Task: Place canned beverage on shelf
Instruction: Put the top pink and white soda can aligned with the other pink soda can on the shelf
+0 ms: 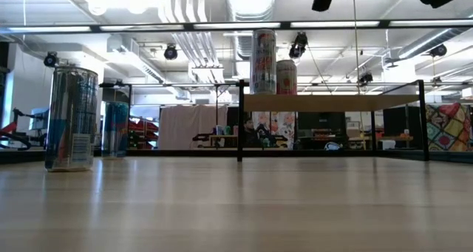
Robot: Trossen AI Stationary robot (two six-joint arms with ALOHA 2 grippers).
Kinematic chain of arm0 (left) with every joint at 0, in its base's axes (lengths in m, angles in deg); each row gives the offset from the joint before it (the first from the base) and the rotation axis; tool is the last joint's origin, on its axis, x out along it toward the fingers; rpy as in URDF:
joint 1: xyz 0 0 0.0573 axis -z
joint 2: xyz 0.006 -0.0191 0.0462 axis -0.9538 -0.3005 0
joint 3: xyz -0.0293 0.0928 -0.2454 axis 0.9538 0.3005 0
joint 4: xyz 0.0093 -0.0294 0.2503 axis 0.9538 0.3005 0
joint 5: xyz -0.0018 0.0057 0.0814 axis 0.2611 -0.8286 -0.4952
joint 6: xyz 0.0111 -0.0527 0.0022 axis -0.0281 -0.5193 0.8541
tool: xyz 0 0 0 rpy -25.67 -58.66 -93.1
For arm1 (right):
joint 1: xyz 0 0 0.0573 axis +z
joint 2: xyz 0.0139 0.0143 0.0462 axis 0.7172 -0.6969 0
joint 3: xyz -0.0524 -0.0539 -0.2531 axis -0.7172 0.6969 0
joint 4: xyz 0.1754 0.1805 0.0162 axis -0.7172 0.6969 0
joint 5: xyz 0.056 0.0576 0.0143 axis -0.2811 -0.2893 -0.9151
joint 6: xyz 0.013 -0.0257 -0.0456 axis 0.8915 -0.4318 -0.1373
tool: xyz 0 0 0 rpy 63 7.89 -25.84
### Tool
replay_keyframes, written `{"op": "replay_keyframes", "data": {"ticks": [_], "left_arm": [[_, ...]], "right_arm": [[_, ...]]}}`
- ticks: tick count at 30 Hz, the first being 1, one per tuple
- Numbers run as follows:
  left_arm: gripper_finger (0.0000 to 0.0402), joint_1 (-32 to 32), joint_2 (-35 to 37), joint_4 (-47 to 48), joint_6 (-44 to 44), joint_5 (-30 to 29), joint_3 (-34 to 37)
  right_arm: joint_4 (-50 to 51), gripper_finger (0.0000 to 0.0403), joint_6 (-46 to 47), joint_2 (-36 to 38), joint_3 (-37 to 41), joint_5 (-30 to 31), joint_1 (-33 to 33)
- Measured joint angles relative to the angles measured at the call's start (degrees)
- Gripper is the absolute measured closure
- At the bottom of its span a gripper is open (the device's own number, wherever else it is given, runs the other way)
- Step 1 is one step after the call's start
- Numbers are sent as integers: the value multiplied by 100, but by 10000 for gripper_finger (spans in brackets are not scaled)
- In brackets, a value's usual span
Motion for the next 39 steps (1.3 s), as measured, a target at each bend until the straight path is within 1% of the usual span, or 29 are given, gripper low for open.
{"op": "replay_keyframes", "data": {"ticks": [6,10,13,18,22,27,33,36,39], "left_arm": [[74,-17,-489,1147,93,602,-984],[86,-38,-621,1338,144,805,-1333],[90,-107,-598,1415,155,873,-1402],[90,-146,-452,1537,430,879,-1327],[90,-146,-432,1528,432,872,-1244],[90,-151,-410,1538,408,860,-1226],[93,-157,-348,1639,677,862,-1234],[115,-157,-281,2076,855,876,-1341],[153,-156,-207,2938,1144,877,-1566]], "right_arm": [[-341,96,-261,-2,4,-25,2],[-589,96,-500,29,4,-70,2],[-679,96,-610,44,7,-85,0],[-969,97,-713,33,9,-93,-9],[-930,97,-800,28,22,-122,-74],[-840,88,-651,28,22,-160,-138],[-840,84,-636,31,22,-168,-140],[-809,82,-606,31,20,-153,-142],[-661,76,-491,31,20,-130,-145]]}}
